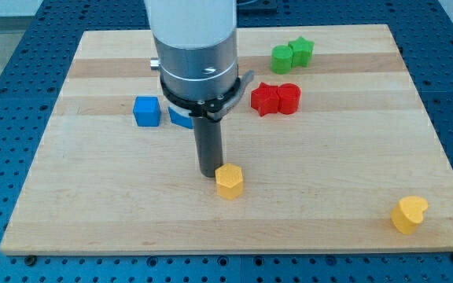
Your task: Slide the yellow hexagon towards the yellow heart
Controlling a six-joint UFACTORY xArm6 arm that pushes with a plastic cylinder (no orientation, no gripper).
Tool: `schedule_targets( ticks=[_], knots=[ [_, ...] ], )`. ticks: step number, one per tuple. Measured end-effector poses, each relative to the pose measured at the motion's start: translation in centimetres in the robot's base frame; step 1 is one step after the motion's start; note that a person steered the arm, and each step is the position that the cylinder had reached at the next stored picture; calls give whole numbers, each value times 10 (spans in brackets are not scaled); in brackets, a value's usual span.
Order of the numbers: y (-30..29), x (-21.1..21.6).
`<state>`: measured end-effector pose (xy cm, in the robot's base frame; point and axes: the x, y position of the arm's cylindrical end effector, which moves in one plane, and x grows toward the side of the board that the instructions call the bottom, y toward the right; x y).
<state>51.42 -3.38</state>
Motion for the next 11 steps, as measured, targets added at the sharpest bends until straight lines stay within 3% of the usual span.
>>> schedule_targets(
  ticks=[2,3,4,7,11],
  knots=[
    [10,2],
    [-12,8],
    [-14,34],
    [37,30],
    [43,18]
  ],
)
